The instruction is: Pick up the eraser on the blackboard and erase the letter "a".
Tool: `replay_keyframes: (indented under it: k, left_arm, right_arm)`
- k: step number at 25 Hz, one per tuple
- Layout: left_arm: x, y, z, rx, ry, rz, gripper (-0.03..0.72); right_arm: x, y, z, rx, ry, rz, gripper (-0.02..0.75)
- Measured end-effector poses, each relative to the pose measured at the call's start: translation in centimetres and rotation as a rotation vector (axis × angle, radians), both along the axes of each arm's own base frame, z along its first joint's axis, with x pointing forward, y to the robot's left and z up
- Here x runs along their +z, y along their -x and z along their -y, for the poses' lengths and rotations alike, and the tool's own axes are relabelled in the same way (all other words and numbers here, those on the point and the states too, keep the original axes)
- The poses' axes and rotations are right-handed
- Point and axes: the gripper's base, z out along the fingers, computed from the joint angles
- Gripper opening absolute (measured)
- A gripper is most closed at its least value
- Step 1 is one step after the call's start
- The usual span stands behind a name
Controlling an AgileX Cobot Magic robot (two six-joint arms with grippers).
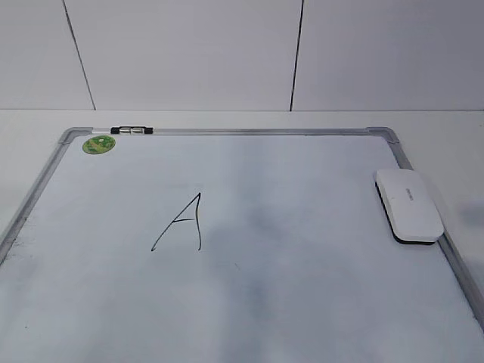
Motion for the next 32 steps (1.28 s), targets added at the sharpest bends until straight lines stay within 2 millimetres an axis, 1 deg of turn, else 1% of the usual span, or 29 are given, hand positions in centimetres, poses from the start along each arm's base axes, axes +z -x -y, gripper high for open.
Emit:
replay_keyframes:
  k: [3,8,12,16,19,32]
  left_arm:
    - [-1.4,0.8,-0.3,-0.007,-0.034,0.008,0.255]
    - [-3.2,1.9,-0.8,-0.011,-0.081,0.036,0.255]
    - [-4.9,2.4,-0.8,-0.032,-0.106,0.037,0.253]
    - [-6.5,2.7,-0.9,-0.044,-0.119,0.025,0.253]
    - [-7.2,2.8,-0.9,-0.054,-0.132,0.021,0.253]
    - [-7.2,2.0,-1.0,-0.056,-0.159,0.108,0.250]
  right_arm:
    - [-1.5,0.4,0.1,0.004,0.005,-0.022,0.597]
    - [-3.8,0.9,0.3,0.001,0.026,-0.051,0.594]
    - [-5.0,1.3,0.8,-0.012,0.059,-0.041,0.594]
    - [-5.0,2.0,0.9,-0.014,0.048,0.000,0.594]
    - [-5.0,2.3,1.0,-0.015,0.043,0.018,0.593]
    - [-5.0,2.3,1.1,-0.011,0.055,0.026,0.593]
